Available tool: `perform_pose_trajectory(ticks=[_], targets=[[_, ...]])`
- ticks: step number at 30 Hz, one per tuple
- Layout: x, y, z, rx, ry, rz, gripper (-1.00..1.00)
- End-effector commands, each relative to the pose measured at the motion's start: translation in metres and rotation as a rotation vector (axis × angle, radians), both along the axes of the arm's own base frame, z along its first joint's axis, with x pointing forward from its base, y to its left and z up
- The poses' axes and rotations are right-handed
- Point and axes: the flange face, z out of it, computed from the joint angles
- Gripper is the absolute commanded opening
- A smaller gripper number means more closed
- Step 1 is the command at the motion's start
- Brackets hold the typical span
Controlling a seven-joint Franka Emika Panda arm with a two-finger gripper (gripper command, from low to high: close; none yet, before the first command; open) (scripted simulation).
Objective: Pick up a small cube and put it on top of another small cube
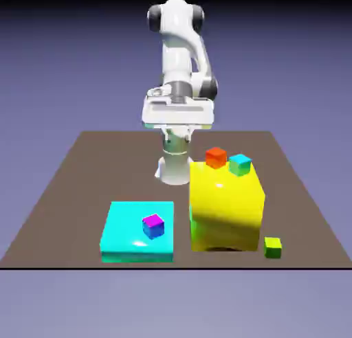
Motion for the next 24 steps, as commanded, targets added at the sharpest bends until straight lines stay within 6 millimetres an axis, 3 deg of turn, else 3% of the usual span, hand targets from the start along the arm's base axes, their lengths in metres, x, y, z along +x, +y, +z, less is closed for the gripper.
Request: perform_pose_trajectory(ticks=[1,4,12,18,24], targets=[[0.010,0.009,-0.001,-0.005,0.018,0.025,0.00],[0.040,0.039,-0.007,-0.041,0.086,0.111,0.00],[0.092,0.137,-0.066,-0.283,0.355,0.430,0.00],[0.112,0.210,-0.123,-0.455,0.538,0.664,0.00],[0.115,0.279,-0.184,-0.616,0.701,0.886,0.00]])
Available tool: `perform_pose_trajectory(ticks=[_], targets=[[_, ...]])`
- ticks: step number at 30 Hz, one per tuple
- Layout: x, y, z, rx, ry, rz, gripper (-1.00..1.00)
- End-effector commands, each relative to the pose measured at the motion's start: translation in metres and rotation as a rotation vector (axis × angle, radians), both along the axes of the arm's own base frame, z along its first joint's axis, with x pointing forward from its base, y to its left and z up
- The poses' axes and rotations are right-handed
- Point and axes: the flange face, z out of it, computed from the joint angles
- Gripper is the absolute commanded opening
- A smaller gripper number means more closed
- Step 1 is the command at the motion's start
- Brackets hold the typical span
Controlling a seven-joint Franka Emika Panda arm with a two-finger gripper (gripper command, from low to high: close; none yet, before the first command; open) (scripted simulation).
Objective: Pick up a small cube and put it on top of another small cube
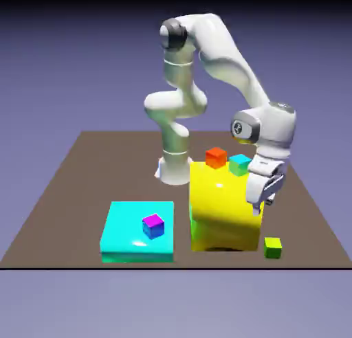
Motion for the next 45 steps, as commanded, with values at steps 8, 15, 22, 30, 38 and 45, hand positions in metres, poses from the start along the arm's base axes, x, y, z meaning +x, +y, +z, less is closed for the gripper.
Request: perform_pose_trajectory(ticks=[8,15,22,30,38,45], targets=[[-0.015,0.079,-0.084,-0.183,0.194,0.273,0.00],[-0.022,0.065,-0.153,-0.300,0.248,0.383,0.00],[-0.020,0.088,-0.082,-0.280,0.241,0.407,-1.00],[-0.036,0.055,0.043,-0.264,0.231,0.250,-1.00],[-0.074,-0.009,0.112,-0.268,0.256,-0.062,-1.00],[-0.119,-0.077,0.148,-0.219,0.304,-0.428,-1.00]])
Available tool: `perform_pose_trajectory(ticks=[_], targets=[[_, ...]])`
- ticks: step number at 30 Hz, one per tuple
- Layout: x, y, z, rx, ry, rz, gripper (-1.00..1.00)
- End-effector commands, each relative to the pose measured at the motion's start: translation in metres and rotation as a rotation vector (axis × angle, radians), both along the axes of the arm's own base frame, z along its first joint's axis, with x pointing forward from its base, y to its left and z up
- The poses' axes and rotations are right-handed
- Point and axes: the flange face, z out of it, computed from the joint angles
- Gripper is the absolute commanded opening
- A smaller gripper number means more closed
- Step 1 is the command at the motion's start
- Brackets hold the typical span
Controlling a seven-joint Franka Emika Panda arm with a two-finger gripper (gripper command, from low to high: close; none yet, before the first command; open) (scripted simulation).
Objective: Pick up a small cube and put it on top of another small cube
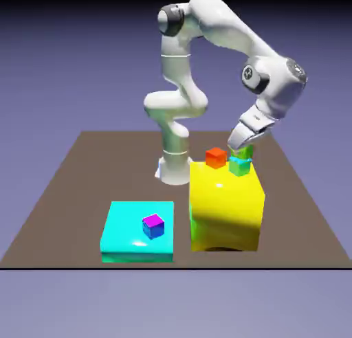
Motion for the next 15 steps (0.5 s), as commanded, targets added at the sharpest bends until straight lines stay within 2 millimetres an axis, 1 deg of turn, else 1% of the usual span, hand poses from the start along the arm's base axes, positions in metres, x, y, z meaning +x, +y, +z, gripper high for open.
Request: perform_pose_trajectory(ticks=[1,5,6,7,8,13,14,15], targets=[[-0.007,-0.009,0.005,0.004,0.000,-0.052,-1.00],[-0.039,-0.042,0.021,0.039,0.012,-0.257,-1.00],[-0.045,-0.050,0.021,0.049,0.018,-0.308,-1.00],[-0.046,-0.055,0.019,0.053,0.024,-0.338,-1.00],[-0.046,-0.055,0.019,0.053,0.024,-0.338,-1.00],[-0.066,-0.062,-0.046,0.053,0.024,-0.338,-1.00],[-0.066,-0.062,-0.046,0.053,0.024,-0.338,1.00],[-0.066,-0.062,-0.046,0.053,0.024,-0.338,1.00]])
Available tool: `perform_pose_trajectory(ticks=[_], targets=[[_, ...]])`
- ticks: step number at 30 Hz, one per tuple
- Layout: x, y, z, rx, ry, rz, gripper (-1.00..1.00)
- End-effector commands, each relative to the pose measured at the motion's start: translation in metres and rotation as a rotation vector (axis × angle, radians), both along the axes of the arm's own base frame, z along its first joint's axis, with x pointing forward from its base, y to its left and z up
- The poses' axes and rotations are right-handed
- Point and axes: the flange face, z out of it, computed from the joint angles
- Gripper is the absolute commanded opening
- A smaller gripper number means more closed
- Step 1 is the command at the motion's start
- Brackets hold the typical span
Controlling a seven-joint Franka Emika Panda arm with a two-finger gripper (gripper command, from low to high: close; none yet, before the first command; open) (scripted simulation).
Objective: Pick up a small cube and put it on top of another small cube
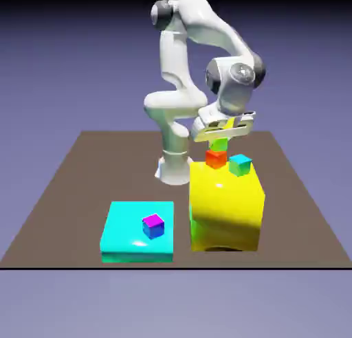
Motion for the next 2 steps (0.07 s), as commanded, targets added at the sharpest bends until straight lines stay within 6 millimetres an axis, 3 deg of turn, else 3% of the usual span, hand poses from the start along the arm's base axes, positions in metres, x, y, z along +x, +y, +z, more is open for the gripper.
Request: perform_pose_trajectory(ticks=[1,2], targets=[[0.005,0.002,0.013,0.000,0.000,0.000,1.00],[0.009,0.004,0.026,0.001,0.000,0.000,1.00]])
